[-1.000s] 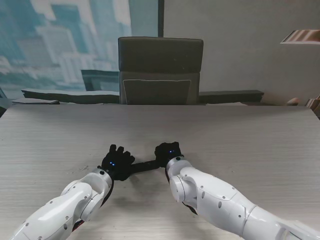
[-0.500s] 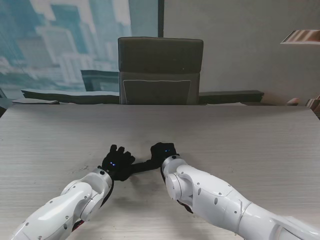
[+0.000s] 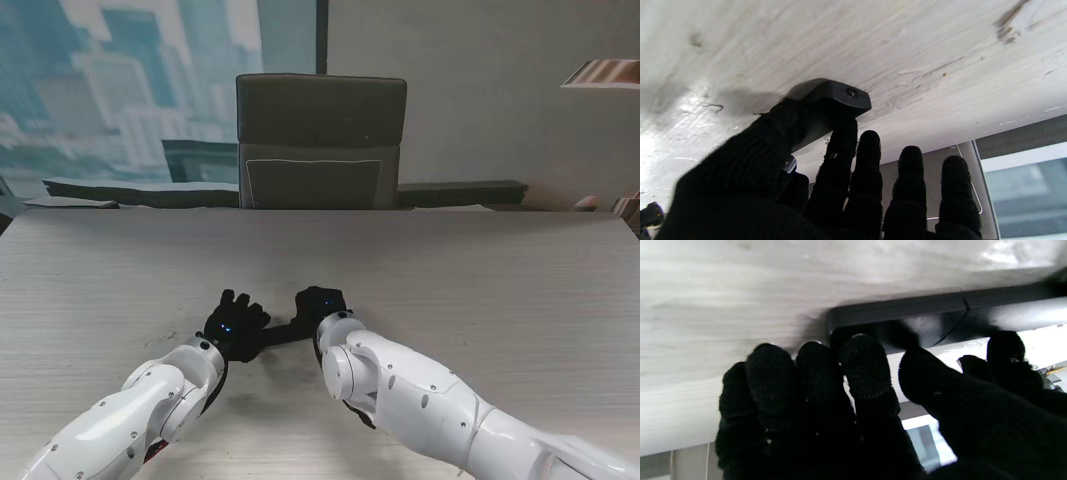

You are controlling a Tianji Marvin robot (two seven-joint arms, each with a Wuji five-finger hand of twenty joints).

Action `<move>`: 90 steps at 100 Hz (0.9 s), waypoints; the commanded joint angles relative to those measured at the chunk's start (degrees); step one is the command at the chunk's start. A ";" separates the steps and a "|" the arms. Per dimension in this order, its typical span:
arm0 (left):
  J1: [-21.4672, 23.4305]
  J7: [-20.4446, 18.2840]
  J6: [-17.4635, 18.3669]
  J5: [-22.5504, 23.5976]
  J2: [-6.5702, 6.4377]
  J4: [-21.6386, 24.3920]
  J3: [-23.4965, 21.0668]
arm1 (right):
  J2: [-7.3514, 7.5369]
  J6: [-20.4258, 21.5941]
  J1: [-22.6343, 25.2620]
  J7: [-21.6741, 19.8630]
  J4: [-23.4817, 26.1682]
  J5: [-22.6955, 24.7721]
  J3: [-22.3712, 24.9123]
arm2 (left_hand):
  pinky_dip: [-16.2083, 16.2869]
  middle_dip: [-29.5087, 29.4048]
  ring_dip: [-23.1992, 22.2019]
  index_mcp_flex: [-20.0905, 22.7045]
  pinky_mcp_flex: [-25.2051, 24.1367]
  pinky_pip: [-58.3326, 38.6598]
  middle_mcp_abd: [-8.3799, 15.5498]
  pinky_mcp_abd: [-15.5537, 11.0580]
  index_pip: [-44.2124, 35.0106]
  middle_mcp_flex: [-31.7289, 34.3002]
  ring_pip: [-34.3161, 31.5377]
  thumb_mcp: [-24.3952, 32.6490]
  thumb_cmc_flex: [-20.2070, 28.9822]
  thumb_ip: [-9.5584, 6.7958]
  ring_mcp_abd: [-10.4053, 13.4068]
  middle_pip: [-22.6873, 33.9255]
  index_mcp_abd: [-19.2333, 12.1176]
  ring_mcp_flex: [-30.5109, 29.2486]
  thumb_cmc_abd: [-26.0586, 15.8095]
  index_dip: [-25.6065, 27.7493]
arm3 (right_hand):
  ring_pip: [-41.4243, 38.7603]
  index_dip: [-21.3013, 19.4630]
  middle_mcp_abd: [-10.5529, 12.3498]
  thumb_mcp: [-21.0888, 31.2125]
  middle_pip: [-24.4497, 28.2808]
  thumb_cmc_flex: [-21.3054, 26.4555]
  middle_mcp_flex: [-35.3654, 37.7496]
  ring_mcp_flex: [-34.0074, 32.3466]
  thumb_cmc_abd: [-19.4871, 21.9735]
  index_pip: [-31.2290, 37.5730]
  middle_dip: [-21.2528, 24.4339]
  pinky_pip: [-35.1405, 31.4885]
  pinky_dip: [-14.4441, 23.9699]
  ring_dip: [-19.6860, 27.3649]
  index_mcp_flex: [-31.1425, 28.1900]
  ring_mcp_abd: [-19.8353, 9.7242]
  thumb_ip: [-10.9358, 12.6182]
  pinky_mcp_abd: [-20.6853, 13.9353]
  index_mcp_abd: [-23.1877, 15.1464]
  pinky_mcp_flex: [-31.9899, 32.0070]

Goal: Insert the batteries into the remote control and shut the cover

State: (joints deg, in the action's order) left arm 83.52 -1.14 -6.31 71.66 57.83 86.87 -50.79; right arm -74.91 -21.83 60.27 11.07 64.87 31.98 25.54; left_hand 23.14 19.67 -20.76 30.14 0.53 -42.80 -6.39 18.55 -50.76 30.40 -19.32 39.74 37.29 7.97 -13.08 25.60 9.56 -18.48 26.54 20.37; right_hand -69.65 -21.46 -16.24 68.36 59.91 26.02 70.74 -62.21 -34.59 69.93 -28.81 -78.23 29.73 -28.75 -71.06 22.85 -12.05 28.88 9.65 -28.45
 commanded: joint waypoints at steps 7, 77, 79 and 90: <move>1.28 -1.82 0.18 -0.08 0.11 -1.35 0.95 | 1.10 -1.53 2.31 -1.42 0.40 1.60 -0.40 | -1.07 0.62 0.52 7.14 -0.49 -0.57 0.31 0.02 -10.28 -0.32 -0.43 0.15 5.53 -1.46 -0.01 0.91 -12.81 0.68 -0.02 2.58 | -0.99 2.05 -0.95 -2.52 0.55 -1.89 -0.23 -0.02 2.35 -10.79 -0.12 -2.10 1.22 -0.22 1.33 -1.16 3.30 1.67 -2.62 0.81; 0.99 -1.60 0.19 -0.25 0.11 -1.80 1.18 | 1.13 1.06 1.68 -3.75 0.97 -0.26 -1.29 | -1.08 0.61 0.52 7.28 -0.50 -0.54 0.29 0.03 -10.39 -0.36 -0.45 0.14 5.53 -1.49 0.04 0.88 -12.78 0.57 0.00 2.62 | -0.10 -3.86 -1.60 -4.22 0.33 -3.11 -2.39 2.04 5.03 -15.86 -0.07 -2.63 2.37 -1.04 2.77 -0.92 5.18 1.52 -1.33 1.61; 0.98 -1.55 0.21 -0.26 0.11 -1.83 1.19 | 0.97 1.46 1.55 -3.76 0.81 -0.54 -1.44 | -1.08 0.62 0.52 7.33 -0.50 -0.54 0.37 0.03 -10.43 -0.31 -0.45 0.15 5.51 -1.48 0.04 0.91 -12.98 0.56 -0.02 2.64 | -0.16 -3.36 -1.51 -4.04 0.33 -2.90 -2.20 1.75 4.80 -15.60 -0.03 -2.62 2.36 -1.01 2.72 -0.98 4.92 1.58 -1.44 1.51; 1.04 -1.38 0.22 -0.18 0.12 -1.83 1.09 | 0.58 2.40 0.95 -3.90 0.21 -0.92 -2.16 | -1.06 0.62 0.52 7.14 -0.46 -0.58 0.33 0.06 -10.33 -0.35 -0.45 0.11 5.45 -1.46 0.00 0.91 -12.87 0.58 -0.08 2.57 | -0.16 -2.49 -1.34 -3.79 0.19 -2.92 -2.13 1.47 4.53 -15.20 0.01 -2.63 2.34 -0.92 2.75 -1.16 4.30 1.58 -1.65 1.30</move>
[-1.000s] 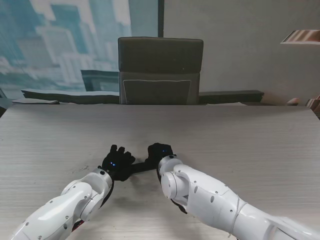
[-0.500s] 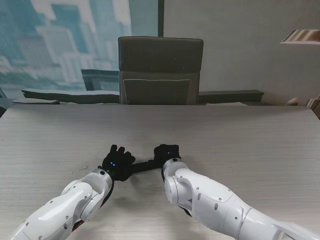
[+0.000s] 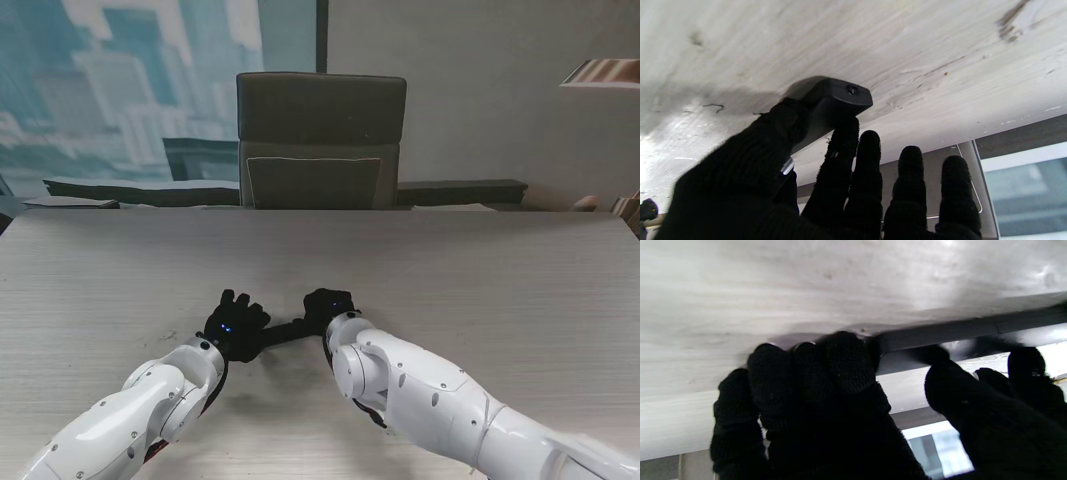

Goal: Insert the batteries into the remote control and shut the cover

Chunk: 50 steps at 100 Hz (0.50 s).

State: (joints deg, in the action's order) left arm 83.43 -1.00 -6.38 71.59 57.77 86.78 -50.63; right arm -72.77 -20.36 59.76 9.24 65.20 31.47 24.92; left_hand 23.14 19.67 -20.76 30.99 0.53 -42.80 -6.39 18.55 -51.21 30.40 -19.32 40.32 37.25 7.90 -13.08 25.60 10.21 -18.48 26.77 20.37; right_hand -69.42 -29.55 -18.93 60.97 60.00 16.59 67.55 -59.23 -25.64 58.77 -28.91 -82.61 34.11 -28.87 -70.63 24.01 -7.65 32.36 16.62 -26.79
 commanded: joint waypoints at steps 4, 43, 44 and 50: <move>1.18 -1.47 0.21 -0.08 0.18 -1.73 0.86 | -1.45 0.84 1.48 -2.07 -0.03 -0.24 -1.48 | -1.07 0.61 0.52 6.18 -0.52 -0.55 0.29 0.00 -9.85 -0.37 -0.43 -0.52 5.47 -1.40 0.00 0.88 -13.75 0.64 -0.39 2.57 | -0.10 5.26 1.35 3.48 0.04 5.38 0.80 -1.11 -4.12 -4.00 0.07 1.75 -2.04 -0.68 2.29 -2.29 0.76 -1.90 -8.59 -0.35; 2.14 -1.11 -1.73 2.34 0.16 -0.92 -0.22 | 4.18 -5.13 7.87 -1.06 9.86 10.56 6.79 | -1.15 0.15 0.32 -0.73 -0.85 -0.45 -0.40 -0.05 8.19 -3.10 -0.16 4.46 -3.10 -4.22 -0.08 0.01 -7.32 1.44 -4.16 1.78 | 2.90 2.42 0.63 -3.80 -1.72 -3.87 -2.99 2.61 -3.73 -8.02 0.45 4.14 -3.04 -0.26 4.95 -1.89 0.86 -1.96 -7.24 2.79; 2.16 -1.07 -1.79 2.40 0.17 -0.90 -0.24 | 4.34 -5.17 8.13 -1.05 10.17 10.89 7.12 | -1.15 0.13 0.31 -1.03 -0.87 -0.45 -0.45 -0.06 8.89 -3.26 -0.15 4.76 -3.68 -4.55 -0.18 -0.03 -6.93 1.48 -4.71 1.80 | 2.93 2.41 0.61 -3.82 -1.75 -3.87 -3.07 2.62 -3.74 -8.08 0.46 4.14 -3.04 -0.27 5.01 -1.91 0.87 -1.96 -7.30 2.79; 2.27 -0.86 -2.15 2.84 0.18 -0.78 -0.37 | 5.18 -5.22 9.77 -0.82 11.90 12.90 9.13 | -1.20 -0.07 0.26 -2.85 -0.98 -0.36 -0.88 -0.15 13.98 -5.06 -0.08 5.73 -5.51 -5.77 -0.09 -0.46 -5.17 1.80 -5.05 1.28 | 3.33 2.37 0.79 -4.03 -1.91 -3.90 -4.11 3.32 -3.69 -8.69 0.47 4.21 -3.11 -0.30 6.03 -2.26 0.92 -2.05 -7.71 2.88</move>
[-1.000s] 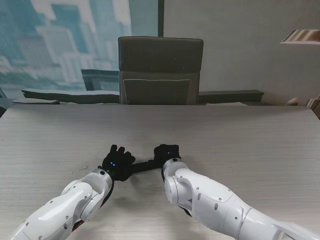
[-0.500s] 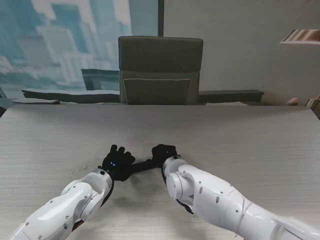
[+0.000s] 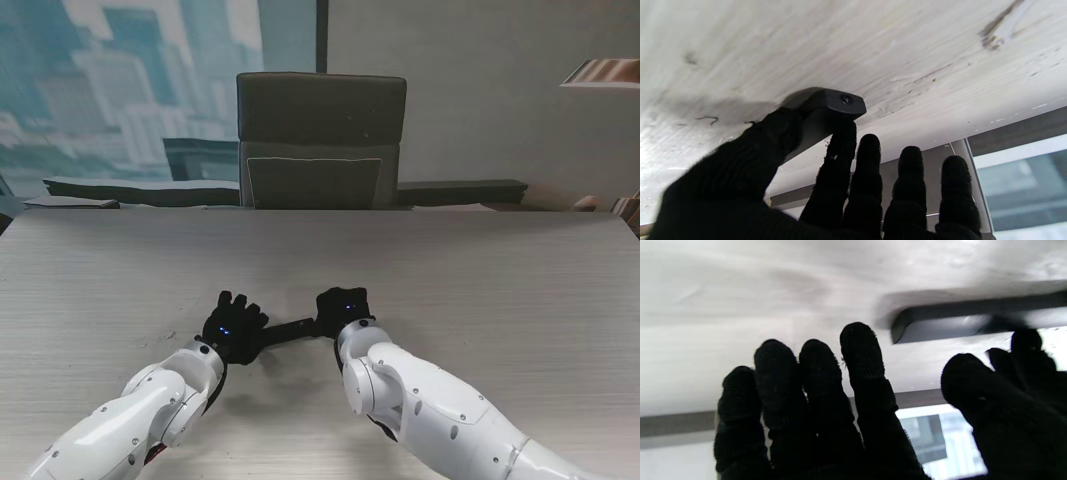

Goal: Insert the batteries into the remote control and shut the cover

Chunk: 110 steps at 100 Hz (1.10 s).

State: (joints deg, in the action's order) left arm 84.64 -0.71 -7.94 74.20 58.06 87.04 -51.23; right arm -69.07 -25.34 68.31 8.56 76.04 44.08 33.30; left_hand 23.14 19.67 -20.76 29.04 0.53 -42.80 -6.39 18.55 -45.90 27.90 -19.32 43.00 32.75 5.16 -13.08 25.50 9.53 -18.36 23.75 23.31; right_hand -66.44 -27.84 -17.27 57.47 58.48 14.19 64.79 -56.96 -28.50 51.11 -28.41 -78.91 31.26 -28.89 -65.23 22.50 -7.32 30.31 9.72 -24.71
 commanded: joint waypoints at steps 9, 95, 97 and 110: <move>1.13 -0.42 -1.06 1.27 -0.13 -0.98 0.10 | 2.60 -0.24 3.77 0.22 3.51 3.26 3.62 | -1.17 -0.41 0.05 -3.72 -1.05 -0.44 -1.62 -0.10 14.04 -5.90 -0.18 3.87 -2.37 -3.08 -0.13 -1.03 -2.99 1.79 -0.94 -3.33 | 0.74 0.48 -0.81 -0.89 -0.45 -1.57 -3.02 2.05 -0.82 -1.77 -0.11 0.41 -0.29 -0.42 2.59 -1.23 0.66 -0.45 -1.43 0.86; 5.59 6.14 -0.75 6.05 0.06 2.75 -5.32 | 6.17 8.95 17.10 0.81 17.28 14.62 18.87 | -1.53 -1.90 -0.41 -6.01 -1.71 0.21 -2.82 0.30 20.44 -10.24 0.14 1.56 -7.52 -1.47 -0.31 -3.14 -2.05 2.13 0.58 -6.19 | 6.03 1.58 -1.27 -2.03 -2.48 -2.56 -10.56 7.88 -3.20 -5.37 0.35 5.11 -2.84 -0.54 14.26 -1.81 0.69 -0.61 -2.06 3.99; 6.00 6.41 -0.46 5.89 0.12 3.24 -5.81 | 6.25 9.28 17.38 0.52 17.88 14.75 19.27 | -1.54 -1.91 -0.37 -5.99 -1.70 0.22 -2.84 0.30 20.52 -10.17 0.21 1.43 -7.45 -1.49 -0.31 -3.14 -2.19 2.15 0.44 -6.23 | 6.10 1.55 -1.27 -2.10 -2.50 -2.64 -10.53 7.88 -3.14 -5.25 0.38 5.28 -2.95 -0.55 14.14 -1.78 0.68 -0.54 -2.19 4.06; 8.46 7.75 1.27 6.23 0.38 6.61 -8.86 | 6.33 12.02 18.68 0.67 20.33 15.12 21.27 | -1.55 -2.17 0.01 -5.40 -1.57 0.20 -2.94 0.28 21.13 -9.45 0.85 -0.71 -7.35 -1.91 -0.48 -3.52 -2.51 2.22 -1.25 -6.56 | 6.71 1.73 -1.29 -2.53 -3.09 -2.69 -11.27 8.44 -2.98 -5.65 0.61 5.85 -3.43 -0.49 15.14 -1.95 0.67 -0.45 -2.60 4.15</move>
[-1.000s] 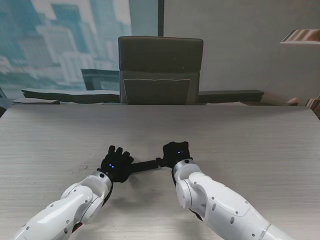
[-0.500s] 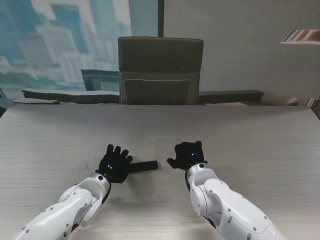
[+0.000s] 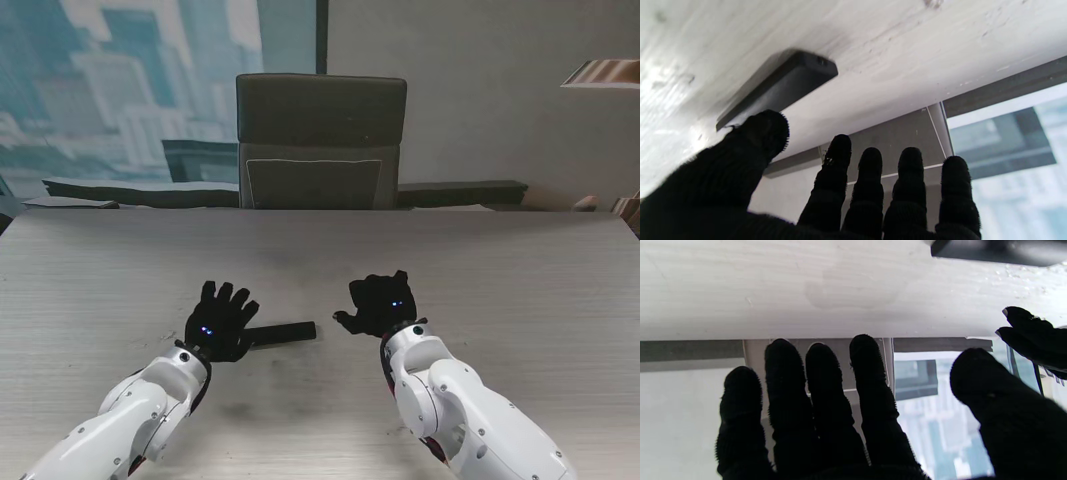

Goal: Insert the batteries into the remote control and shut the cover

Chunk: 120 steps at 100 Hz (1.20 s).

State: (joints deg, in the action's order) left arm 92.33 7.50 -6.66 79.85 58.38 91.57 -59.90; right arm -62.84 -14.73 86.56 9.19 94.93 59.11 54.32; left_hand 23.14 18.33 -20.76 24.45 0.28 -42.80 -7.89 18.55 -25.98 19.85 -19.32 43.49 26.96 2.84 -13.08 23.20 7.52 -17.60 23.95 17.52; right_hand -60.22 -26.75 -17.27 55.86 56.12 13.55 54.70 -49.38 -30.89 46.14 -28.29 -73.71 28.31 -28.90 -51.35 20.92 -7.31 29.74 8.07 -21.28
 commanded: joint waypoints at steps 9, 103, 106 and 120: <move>2.01 0.40 1.10 0.01 0.34 4.04 -2.07 | 0.07 3.52 1.04 0.53 2.68 -0.19 1.46 | -1.55 -0.84 0.19 -0.47 -1.32 0.19 -1.47 0.28 1.58 -1.32 1.13 -3.87 -1.72 -0.19 -0.68 -1.26 -0.86 1.42 -3.56 -0.94 | 1.33 0.81 -1.35 -1.07 -1.29 -2.18 -1.91 1.34 -0.94 -1.19 0.63 0.61 -0.62 -0.25 2.29 -0.46 0.69 0.13 -1.13 0.72; 11.37 -5.81 30.33 -56.81 5.61 9.61 -22.12 | -3.14 35.23 7.81 1.61 1.50 -33.38 14.51 | 2.88 -3.99 0.79 -1.29 0.37 9.29 -6.02 3.72 18.17 0.10 8.04 -25.53 6.52 -1.84 -4.59 -12.88 1.80 2.07 -3.41 -2.52 | 31.35 6.61 1.27 13.58 -12.12 -9.00 -30.09 15.71 -24.23 -3.07 6.66 29.51 -10.08 10.03 34.21 -5.55 -5.85 -2.38 -0.12 6.75; 11.68 -5.74 30.69 -56.98 5.64 9.65 -22.44 | -3.15 35.32 8.12 1.72 1.57 -33.42 14.61 | 2.80 -4.04 0.87 -1.11 0.21 9.75 -6.03 4.03 18.27 0.23 8.21 -25.70 6.64 -1.88 -4.71 -13.00 1.81 2.04 -3.39 -2.49 | 31.53 6.80 1.21 13.55 -12.19 -9.25 -29.97 15.29 -24.12 -2.94 6.74 30.57 -9.82 10.00 33.70 -5.47 -5.90 -2.18 -0.14 6.38; 12.58 -4.77 33.21 -56.78 5.80 9.61 -23.50 | -2.94 35.04 9.09 0.86 2.08 -33.65 14.95 | 2.85 -4.24 1.18 0.36 0.50 11.49 -6.21 4.49 18.39 1.09 8.77 -26.57 6.94 -2.09 -4.89 -13.52 1.31 1.75 -3.55 -2.16 | 32.09 7.77 1.10 13.33 -12.44 -9.93 -29.85 15.11 -23.14 -2.94 6.90 34.01 -6.21 9.68 33.28 -5.67 -5.94 -2.20 -0.01 5.81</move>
State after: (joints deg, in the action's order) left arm 104.30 3.93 25.25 24.05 64.14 101.23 -83.13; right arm -65.90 20.29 94.78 11.17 96.50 25.81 69.36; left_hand 24.57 15.31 -19.95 25.03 1.12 -32.72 -13.43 21.81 -8.67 21.77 -12.12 18.17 33.43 2.06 -17.17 11.45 9.21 -17.51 20.23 15.30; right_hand -28.76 -19.89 -17.37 68.08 44.62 5.92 26.19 -34.86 -54.32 42.64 -22.36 -41.35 20.95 -19.57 -18.82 16.98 -11.77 29.63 8.67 -15.19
